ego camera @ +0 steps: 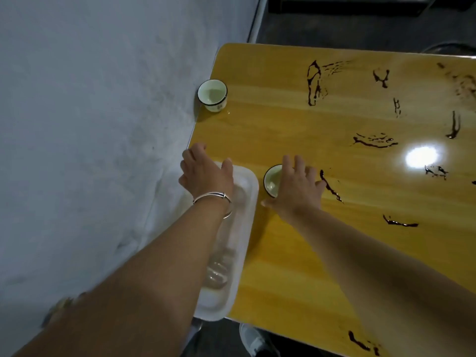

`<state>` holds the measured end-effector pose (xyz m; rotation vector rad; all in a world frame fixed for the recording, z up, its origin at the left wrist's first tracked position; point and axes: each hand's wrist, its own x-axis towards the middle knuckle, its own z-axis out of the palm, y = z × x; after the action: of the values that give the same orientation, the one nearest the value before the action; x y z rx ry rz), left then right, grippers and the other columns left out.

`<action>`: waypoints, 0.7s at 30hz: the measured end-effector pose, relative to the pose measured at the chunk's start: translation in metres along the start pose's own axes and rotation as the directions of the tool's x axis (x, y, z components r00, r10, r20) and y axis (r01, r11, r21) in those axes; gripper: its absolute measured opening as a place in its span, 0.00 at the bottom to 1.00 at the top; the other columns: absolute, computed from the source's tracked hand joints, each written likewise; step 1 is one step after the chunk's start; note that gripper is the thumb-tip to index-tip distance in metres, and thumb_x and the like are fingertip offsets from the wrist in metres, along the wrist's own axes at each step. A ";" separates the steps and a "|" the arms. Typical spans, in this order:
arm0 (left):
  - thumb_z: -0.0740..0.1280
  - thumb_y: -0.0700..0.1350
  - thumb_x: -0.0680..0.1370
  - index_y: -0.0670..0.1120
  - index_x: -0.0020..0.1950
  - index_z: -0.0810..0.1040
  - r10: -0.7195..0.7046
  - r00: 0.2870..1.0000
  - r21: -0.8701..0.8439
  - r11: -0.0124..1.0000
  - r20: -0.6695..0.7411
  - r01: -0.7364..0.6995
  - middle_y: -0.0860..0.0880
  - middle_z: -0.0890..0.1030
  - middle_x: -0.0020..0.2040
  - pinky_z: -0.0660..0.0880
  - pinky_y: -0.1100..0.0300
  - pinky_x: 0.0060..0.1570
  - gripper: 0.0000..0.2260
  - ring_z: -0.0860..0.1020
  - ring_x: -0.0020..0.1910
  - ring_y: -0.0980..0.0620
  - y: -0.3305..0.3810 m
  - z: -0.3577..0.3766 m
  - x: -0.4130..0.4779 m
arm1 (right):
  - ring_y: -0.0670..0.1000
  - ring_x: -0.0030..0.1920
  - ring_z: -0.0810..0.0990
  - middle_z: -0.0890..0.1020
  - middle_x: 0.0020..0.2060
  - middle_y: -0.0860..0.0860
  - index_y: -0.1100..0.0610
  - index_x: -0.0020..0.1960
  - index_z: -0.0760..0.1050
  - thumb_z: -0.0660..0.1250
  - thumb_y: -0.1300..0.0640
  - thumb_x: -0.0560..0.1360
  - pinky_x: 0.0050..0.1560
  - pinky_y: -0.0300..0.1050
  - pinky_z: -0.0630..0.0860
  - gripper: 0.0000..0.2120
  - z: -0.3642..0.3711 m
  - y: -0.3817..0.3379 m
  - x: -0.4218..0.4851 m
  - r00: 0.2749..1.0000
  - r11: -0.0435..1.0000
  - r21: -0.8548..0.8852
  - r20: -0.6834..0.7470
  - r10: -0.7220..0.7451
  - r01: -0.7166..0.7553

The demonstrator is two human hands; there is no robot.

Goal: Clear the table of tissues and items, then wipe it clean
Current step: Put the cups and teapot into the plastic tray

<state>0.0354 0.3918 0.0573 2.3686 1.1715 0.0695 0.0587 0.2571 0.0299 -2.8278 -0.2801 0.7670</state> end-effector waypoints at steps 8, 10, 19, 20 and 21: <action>0.70 0.50 0.71 0.45 0.69 0.60 -0.015 1.000 -0.012 1.000 -0.023 0.015 0.45 0.63 0.69 0.64 0.47 0.61 0.31 0.63 0.68 0.45 0.038 0.042 0.064 | 0.56 0.62 0.65 0.67 0.62 0.54 0.57 0.69 0.59 0.70 0.47 0.68 0.61 0.47 0.66 0.35 -0.004 0.010 0.055 0.989 0.986 0.101 -0.076 -0.127 0.134; 0.71 0.51 0.70 0.46 0.70 0.60 -0.024 0.999 -0.009 1.000 -0.040 0.023 0.45 0.63 0.69 0.64 0.46 0.60 0.33 0.63 0.68 0.44 0.045 0.047 0.083 | 0.56 0.62 0.64 0.66 0.63 0.54 0.57 0.71 0.58 0.70 0.47 0.68 0.62 0.46 0.64 0.37 -0.015 0.008 0.074 0.980 0.981 0.106 -0.138 -0.145 0.160; 0.73 0.54 0.68 0.46 0.72 0.55 -0.154 0.985 -0.132 0.981 -0.072 0.144 0.45 0.59 0.72 0.62 0.46 0.63 0.40 0.60 0.70 0.44 0.072 0.085 0.154 | 0.56 0.63 0.64 0.67 0.64 0.55 0.58 0.74 0.55 0.69 0.46 0.67 0.64 0.47 0.63 0.42 -0.027 -0.005 0.135 0.933 0.957 0.117 -0.280 -0.227 0.267; 0.73 0.54 0.67 0.46 0.72 0.55 -0.187 0.979 -0.146 0.974 -0.084 0.174 0.45 0.59 0.72 0.62 0.46 0.63 0.40 0.61 0.70 0.44 0.073 0.087 0.159 | 0.56 0.63 0.64 0.67 0.64 0.54 0.58 0.74 0.56 0.70 0.46 0.67 0.64 0.47 0.64 0.41 -0.027 -0.007 0.137 0.928 0.953 0.116 -0.286 -0.238 0.280; 0.73 0.55 0.67 0.46 0.71 0.55 -0.214 0.972 -0.159 0.967 -0.096 0.197 0.44 0.58 0.72 0.62 0.46 0.63 0.41 0.61 0.69 0.44 0.075 0.091 0.165 | 0.55 0.63 0.64 0.67 0.64 0.54 0.57 0.74 0.56 0.70 0.46 0.67 0.63 0.47 0.64 0.41 -0.025 -0.007 0.142 0.925 0.950 0.116 -0.290 -0.247 0.290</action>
<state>0.2173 0.4419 -0.0164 2.1248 1.4088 0.2149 0.1906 0.2936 -0.0150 -2.6264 -0.5246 0.3213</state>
